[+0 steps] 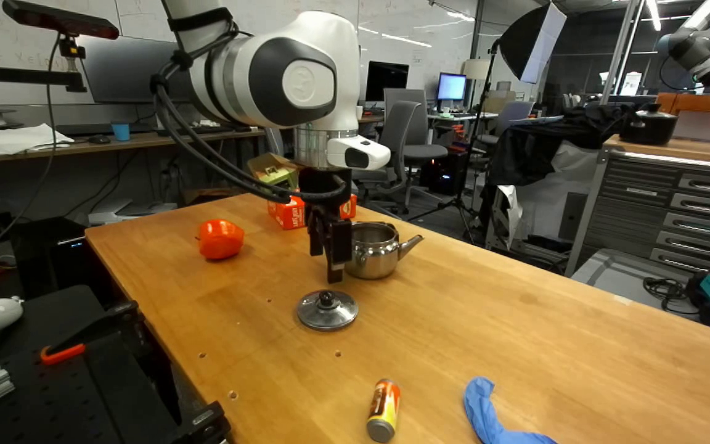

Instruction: Put the silver lid on the silver pot

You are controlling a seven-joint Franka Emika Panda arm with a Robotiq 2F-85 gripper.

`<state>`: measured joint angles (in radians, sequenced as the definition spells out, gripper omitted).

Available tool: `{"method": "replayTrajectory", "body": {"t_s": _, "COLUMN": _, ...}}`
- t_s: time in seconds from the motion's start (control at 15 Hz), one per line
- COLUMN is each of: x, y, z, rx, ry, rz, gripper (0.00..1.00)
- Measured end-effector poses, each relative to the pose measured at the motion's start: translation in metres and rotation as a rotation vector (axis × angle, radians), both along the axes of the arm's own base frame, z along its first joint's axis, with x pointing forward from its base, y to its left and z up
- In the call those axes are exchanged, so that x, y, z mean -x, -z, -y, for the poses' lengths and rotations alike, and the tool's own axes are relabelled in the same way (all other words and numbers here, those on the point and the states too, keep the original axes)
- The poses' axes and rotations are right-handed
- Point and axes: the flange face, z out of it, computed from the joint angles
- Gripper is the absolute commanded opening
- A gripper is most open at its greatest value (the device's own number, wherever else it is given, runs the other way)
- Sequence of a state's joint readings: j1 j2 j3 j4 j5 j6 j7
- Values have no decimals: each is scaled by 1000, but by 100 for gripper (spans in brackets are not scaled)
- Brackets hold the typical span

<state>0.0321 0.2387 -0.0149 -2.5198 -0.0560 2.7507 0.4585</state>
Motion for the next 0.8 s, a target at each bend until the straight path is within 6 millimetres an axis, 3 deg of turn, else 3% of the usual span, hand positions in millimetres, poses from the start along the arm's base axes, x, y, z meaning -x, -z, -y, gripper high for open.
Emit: {"method": "replayTrajectory", "body": {"t_s": 0.8, "x": 7, "y": 22, "z": 9, "rx": 23, "ry": 70, "rz": -45, "gripper": 100}}
